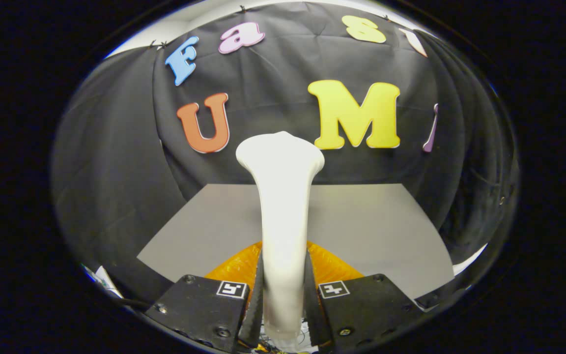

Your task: Iron the clothes twice with a garment steamer, once on the left side and once on the right side.

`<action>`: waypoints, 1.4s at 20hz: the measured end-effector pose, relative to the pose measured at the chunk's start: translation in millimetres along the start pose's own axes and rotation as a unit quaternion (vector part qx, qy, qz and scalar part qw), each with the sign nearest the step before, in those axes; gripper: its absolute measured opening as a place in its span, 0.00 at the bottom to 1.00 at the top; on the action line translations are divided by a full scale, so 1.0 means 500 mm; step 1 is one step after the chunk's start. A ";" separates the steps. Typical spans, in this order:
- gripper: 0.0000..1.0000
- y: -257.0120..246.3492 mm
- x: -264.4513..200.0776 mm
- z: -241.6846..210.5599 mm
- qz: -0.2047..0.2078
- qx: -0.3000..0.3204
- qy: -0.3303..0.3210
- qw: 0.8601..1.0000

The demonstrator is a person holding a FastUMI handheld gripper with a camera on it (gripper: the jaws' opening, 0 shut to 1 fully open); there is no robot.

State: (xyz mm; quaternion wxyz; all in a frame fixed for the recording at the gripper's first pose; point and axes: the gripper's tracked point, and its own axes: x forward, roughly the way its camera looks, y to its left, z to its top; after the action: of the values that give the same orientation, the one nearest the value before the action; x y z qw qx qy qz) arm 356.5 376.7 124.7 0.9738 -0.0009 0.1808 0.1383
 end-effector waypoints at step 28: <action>0.40 -0.649 -0.498 0.317 -0.132 0.050 -0.229 0.963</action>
State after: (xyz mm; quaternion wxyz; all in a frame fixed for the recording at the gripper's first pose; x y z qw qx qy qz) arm 276.6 5.9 344.8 0.9975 0.0560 -0.0421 -0.0044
